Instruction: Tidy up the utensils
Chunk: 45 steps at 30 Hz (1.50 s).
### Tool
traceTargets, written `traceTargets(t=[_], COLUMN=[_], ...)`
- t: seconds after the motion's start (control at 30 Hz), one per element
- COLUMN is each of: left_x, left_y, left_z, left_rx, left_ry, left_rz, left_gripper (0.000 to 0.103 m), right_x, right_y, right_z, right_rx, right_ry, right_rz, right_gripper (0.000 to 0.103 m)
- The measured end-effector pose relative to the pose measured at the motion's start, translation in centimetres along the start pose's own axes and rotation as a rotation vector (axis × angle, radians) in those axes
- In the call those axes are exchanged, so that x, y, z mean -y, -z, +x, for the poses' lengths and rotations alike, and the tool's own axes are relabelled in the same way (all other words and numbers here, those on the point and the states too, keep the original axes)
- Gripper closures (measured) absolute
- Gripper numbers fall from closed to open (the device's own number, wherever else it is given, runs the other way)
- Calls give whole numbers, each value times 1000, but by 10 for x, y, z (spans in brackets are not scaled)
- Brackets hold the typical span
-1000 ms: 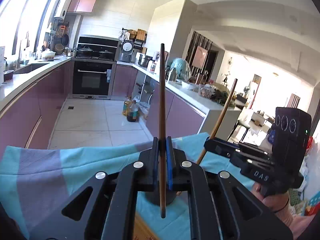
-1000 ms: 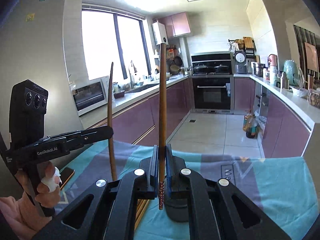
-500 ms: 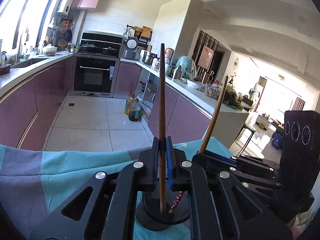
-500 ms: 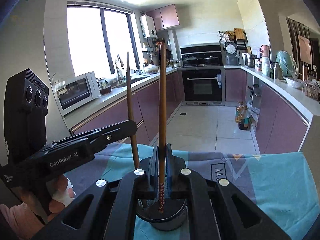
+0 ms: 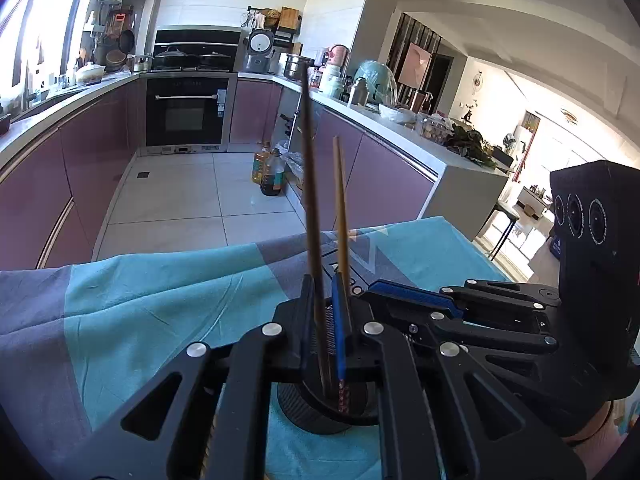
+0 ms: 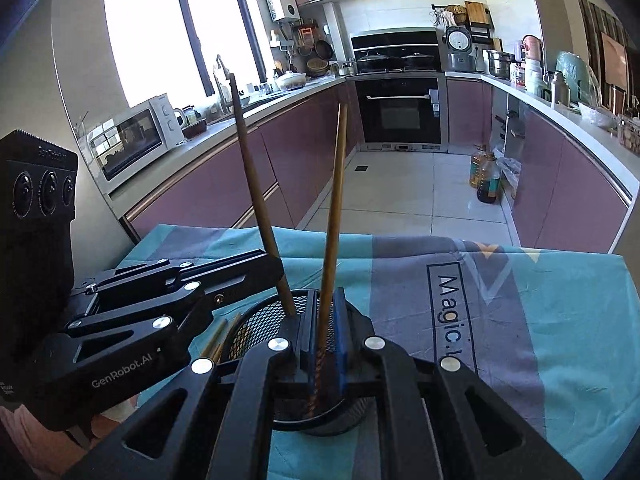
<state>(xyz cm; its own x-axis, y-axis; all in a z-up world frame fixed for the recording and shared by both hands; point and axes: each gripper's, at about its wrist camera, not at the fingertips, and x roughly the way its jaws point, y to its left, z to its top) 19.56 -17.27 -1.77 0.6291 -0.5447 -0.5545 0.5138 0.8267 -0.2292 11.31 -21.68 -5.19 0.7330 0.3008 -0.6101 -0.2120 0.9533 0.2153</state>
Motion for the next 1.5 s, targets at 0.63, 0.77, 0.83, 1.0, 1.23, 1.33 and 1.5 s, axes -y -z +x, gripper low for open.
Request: traceTargets(t=[0.63,0.77,0.83,1.0,1.23,1.33,1.5], left_x=[-58,-85,-92,-109,-99,-96,-93], left_y=[25,57,76,119,147,150,153], left_z=[-97,-112,-110,-104,-85,-81,-73], left_rx=[49,-3,-44,-148,-219,-235,-267], left_ry=[-96,-148,-170,-176,-175,-180,-196], left_rz=[31,21,8,-12,6,6,11], left_gripper=[63,62,62,62,62,62,64], right_x=[-32,-50,-57,-66,-79,-83,-86], right_y=[26,45,56,78,103,107,110], right_z=[-55,-54,-45,-13,15,16,21], right_rx=[87,41,-2,-100,-183,-187,-199], right_ry=[-112,-158,-168,-148,-124,-95,-80], right_rz=[-71,-107,-114,-94,-89,-102,-90], right_gripper=[69,67,67,67,67,67,67])
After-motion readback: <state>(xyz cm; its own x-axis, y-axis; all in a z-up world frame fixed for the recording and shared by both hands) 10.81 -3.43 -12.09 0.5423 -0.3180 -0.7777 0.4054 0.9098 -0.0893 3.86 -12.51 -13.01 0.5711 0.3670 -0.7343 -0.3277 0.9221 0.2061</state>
